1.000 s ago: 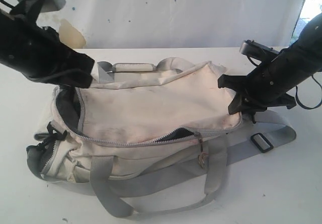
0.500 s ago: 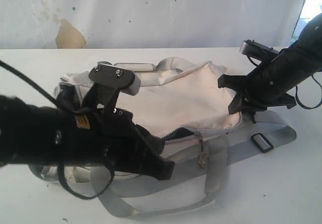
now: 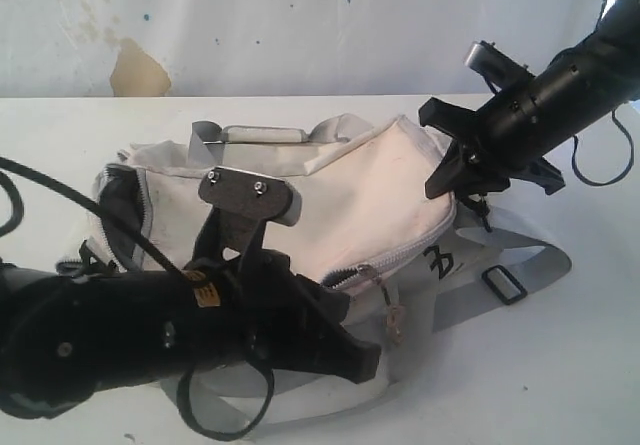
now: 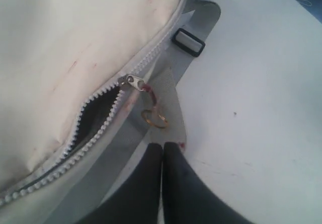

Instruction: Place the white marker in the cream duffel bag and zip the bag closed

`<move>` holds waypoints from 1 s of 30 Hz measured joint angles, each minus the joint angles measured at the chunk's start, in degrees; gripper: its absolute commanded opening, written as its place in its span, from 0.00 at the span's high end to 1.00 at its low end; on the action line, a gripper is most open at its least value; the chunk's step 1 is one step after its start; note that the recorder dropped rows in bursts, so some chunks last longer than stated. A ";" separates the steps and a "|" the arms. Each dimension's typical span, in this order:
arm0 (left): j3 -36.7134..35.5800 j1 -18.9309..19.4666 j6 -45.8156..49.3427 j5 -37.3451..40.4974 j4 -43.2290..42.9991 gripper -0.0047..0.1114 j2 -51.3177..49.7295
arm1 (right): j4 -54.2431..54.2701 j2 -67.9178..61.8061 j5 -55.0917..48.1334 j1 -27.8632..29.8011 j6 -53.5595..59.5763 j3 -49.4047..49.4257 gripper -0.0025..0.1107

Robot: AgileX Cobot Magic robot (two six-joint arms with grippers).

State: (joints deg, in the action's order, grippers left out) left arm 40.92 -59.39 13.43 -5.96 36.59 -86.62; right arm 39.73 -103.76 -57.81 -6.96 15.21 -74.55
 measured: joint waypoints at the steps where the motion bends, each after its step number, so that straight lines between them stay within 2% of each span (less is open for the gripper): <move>1: 0.00 0.00 -0.14 -0.41 0.15 0.83 -0.98 | 0.27 0.00 -0.71 0.00 0.00 -0.27 0.98; 2: 0.00 0.00 -0.14 -0.67 0.13 0.77 -1.69 | 0.40 0.00 -1.18 0.00 0.00 -0.30 0.98; 3: 0.00 0.00 -0.27 -0.89 0.13 0.64 -2.50 | 0.52 0.00 -1.63 0.00 0.00 -0.30 0.98; 6: 1.42 0.00 -4.89 -1.03 0.13 0.48 -4.33 | 0.52 0.00 -2.20 0.00 0.00 -0.30 0.98; 8: 2.82 0.00 -7.62 -1.03 0.22 0.42 -4.94 | 0.52 0.00 -2.33 0.00 0.00 -0.30 0.98; 15: 7.29 0.00 -10.82 -0.47 0.22 0.41 -9.53 | 1.82 0.00 -3.57 0.00 0.00 -0.30 0.98; 20: 7.41 0.00 -13.06 4.44 0.22 0.41 -11.15 | 2.17 0.00 -4.05 0.00 0.00 -0.30 0.98; 27: 7.43 0.00 -13.43 -2.22 0.22 0.41 -14.33 | 2.17 0.00 -4.05 0.00 0.00 -0.30 0.98; 30: 7.52 0.00 -13.43 -4.46 0.22 0.45 -16.25 | 2.17 0.00 -4.05 0.00 0.00 -0.30 0.98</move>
State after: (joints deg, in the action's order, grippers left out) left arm 48.44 -59.39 0.00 -10.42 36.81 -102.87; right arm 41.90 -103.76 -61.86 -6.96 15.21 -74.85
